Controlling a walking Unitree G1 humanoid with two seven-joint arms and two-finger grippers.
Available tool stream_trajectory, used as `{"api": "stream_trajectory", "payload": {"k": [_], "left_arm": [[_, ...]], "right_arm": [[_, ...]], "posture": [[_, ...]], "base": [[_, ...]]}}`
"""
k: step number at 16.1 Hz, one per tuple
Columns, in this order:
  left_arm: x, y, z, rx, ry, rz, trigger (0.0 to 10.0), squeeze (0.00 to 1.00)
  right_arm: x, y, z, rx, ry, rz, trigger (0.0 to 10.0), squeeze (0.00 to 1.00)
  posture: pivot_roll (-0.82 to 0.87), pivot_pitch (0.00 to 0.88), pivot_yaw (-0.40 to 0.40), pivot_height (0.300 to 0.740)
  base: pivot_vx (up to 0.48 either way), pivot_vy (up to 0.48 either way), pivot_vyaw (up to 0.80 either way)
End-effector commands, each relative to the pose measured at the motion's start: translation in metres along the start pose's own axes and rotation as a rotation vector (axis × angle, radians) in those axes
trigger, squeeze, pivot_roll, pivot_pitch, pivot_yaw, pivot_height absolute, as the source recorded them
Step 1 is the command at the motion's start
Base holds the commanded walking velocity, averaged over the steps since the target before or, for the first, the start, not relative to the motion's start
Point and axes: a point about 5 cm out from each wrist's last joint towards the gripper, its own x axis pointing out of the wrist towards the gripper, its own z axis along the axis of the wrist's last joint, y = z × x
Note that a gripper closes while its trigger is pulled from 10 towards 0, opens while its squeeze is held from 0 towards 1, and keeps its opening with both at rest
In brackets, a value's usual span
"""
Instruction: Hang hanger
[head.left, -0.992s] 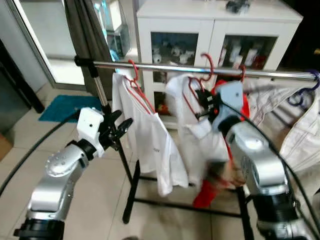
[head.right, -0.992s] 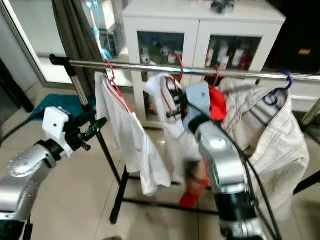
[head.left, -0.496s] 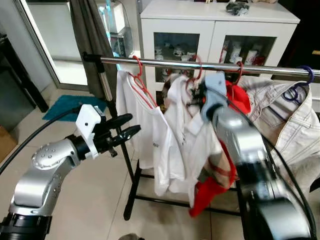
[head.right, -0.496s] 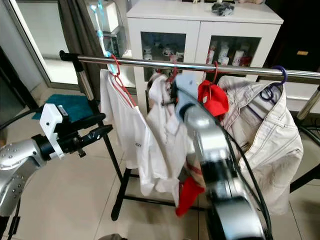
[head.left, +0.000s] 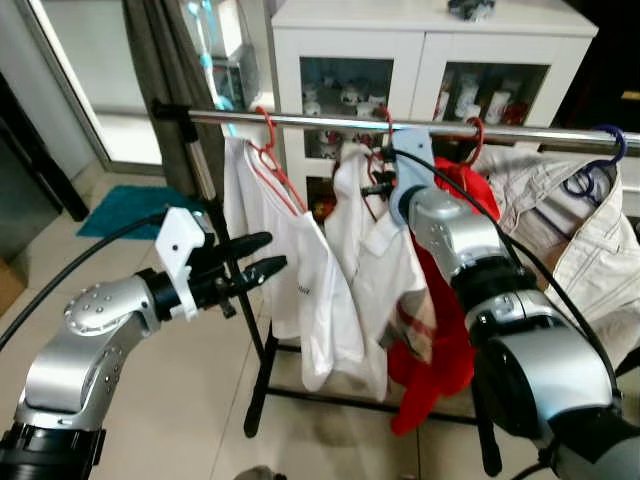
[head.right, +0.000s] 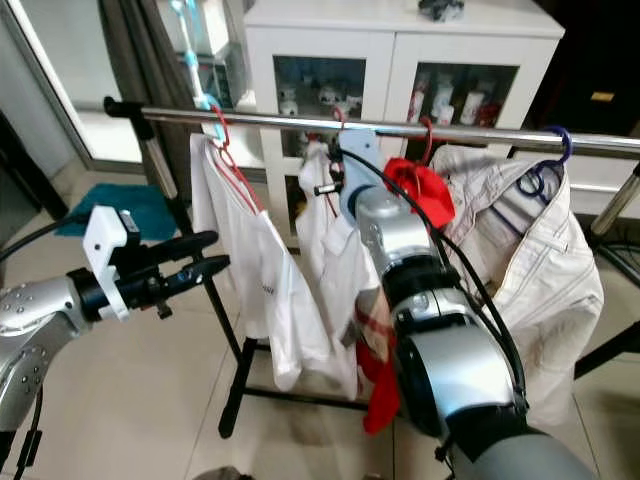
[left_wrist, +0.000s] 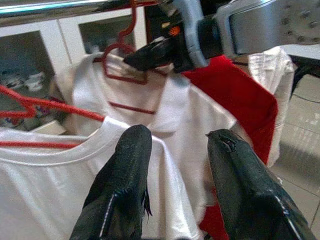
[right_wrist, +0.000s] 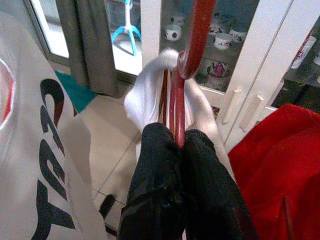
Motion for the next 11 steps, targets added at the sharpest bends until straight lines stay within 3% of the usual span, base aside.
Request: {"api": "stream_trajectory", "payload": {"k": [1, 3, 4, 5, 8, 11], "left_arm": [[-0.001, -0.002, 0.003, 0.004, 0.000, -0.011, 10.0, 0.00], [-0.002, -0.005, 0.002, -0.005, -0.003, -0.019, 10.0, 0.00], [-0.003, -0.007, 0.000, -0.019, -0.008, -0.009, 10.0, 0.00], [-0.002, -0.009, -0.001, -0.031, -0.014, -0.002, 10.0, 0.00], [0.002, -0.009, -0.008, -0.064, -0.046, 0.083, 10.0, 0.00], [0.005, -0.001, -0.017, -0.047, -0.008, 0.226, 10.0, 0.00]], "right_arm": [[0.001, 0.003, 0.000, -0.013, 0.006, 0.006, 10.0, 0.00], [0.002, 0.005, -0.011, -0.028, 0.054, 0.011, 10.0, 0.00], [0.002, 0.002, -0.014, 0.000, 0.042, 0.000, 10.0, 0.13], [0.001, -0.003, -0.012, 0.011, 0.013, -0.016, 10.0, 1.00], [-0.008, -0.011, 0.003, 0.042, -0.130, 0.045, 10.0, 1.00], [-0.021, -0.014, 0.011, 0.080, -0.209, 0.112, 10.0, 1.00]], "posture": [[0.04, 0.000, 0.035, 0.740], [0.03, 0.000, 0.034, 0.740], [0.03, 0.000, 0.036, 0.740], [0.03, 0.000, 0.045, 0.740], [0.01, 0.000, 0.060, 0.740], [0.00, 0.000, 0.049, 0.740]], "base": [[0.000, 0.000, 0.00], [0.000, 0.000, 0.00], [0.000, 0.000, 0.00], [0.000, 0.000, 0.00], [0.000, 0.000, 0.00], [0.000, 0.000, 0.00]]}}
